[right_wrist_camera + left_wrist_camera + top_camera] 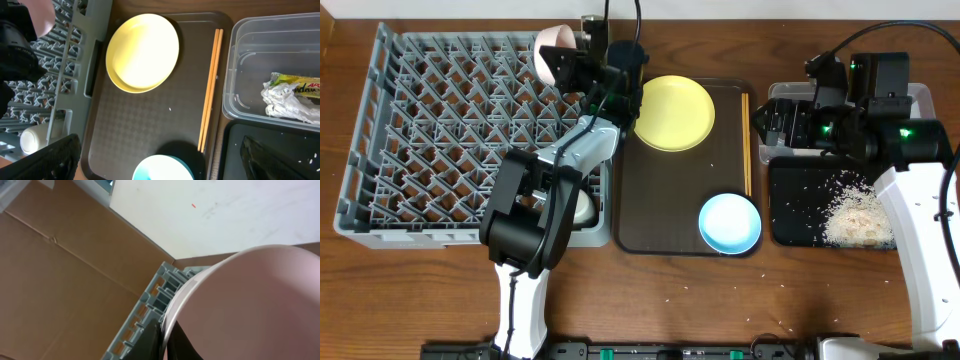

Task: Sort waste into correct bins and load items into the dishwasher
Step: 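Lower the pink bowl upright into the rack slots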

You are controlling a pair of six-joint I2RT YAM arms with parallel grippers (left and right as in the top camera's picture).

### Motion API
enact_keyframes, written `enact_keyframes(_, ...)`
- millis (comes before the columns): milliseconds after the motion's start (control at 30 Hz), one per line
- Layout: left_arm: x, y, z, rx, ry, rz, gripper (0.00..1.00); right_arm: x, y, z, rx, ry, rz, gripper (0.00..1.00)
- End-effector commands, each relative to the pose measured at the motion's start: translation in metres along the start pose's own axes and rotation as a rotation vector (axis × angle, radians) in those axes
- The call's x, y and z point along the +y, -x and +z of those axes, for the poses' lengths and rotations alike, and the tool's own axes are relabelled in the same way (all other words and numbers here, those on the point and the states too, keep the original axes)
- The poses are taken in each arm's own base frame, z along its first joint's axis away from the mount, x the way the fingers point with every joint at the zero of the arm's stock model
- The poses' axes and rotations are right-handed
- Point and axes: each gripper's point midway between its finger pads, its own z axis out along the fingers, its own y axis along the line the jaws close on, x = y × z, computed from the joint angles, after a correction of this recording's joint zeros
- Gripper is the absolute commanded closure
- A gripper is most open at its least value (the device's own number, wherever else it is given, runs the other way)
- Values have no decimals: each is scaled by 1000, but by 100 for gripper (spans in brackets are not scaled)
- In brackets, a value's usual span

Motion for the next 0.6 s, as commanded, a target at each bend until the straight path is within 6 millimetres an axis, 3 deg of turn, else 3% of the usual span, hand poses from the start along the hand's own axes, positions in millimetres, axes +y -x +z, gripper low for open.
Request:
enact_keyframes(0, -2, -10, 0, 22, 22, 51, 93, 1, 1, 0, 0, 2, -5, 1)
enact_keyframes(567, -7, -12, 13, 8, -11, 52, 93, 1, 1, 0, 0, 2, -5, 1)
